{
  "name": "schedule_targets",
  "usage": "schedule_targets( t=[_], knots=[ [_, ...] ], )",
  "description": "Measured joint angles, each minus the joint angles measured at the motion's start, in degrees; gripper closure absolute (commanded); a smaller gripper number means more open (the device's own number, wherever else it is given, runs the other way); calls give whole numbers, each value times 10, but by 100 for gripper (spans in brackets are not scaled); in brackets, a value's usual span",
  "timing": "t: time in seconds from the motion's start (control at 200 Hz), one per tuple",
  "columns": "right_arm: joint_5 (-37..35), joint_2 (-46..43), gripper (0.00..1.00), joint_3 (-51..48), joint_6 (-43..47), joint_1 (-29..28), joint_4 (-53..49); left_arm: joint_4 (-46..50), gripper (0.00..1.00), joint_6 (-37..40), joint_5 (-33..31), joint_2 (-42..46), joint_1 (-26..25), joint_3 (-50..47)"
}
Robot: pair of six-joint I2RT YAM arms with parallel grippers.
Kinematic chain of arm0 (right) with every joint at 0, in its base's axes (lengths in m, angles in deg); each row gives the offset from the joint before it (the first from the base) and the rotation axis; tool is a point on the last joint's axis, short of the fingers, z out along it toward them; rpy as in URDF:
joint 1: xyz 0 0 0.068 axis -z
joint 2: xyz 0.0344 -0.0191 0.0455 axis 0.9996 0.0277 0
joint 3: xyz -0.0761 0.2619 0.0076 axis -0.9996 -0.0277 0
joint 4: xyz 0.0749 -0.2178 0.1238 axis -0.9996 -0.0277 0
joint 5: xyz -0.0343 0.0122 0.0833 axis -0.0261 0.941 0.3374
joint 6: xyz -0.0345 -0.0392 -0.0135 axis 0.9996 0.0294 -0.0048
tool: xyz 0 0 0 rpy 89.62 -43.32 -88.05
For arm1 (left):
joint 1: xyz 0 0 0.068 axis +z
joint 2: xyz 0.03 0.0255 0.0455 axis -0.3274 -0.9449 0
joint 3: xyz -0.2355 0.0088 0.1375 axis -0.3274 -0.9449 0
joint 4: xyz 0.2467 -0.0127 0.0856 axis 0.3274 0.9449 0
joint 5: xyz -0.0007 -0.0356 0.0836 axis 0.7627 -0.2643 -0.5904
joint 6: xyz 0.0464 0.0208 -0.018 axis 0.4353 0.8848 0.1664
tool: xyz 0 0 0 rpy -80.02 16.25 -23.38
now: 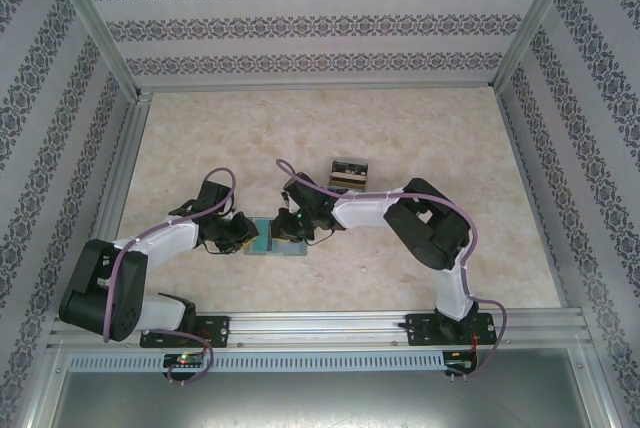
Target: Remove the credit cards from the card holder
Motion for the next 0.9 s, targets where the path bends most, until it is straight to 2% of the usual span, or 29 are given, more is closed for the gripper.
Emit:
schedule_targets(
  t=[0.085,0.37,0.899],
  knots=[
    [2,0,100,0,-3,2,2,0,81,0,0,0,0,0],
    [9,-7,100,-28,-9,13,43,1,83,0,-5,2,0,0],
    [18,-122,100,-111,0,64,36,8,82,0,-20,12,0,-3]
  ],
)
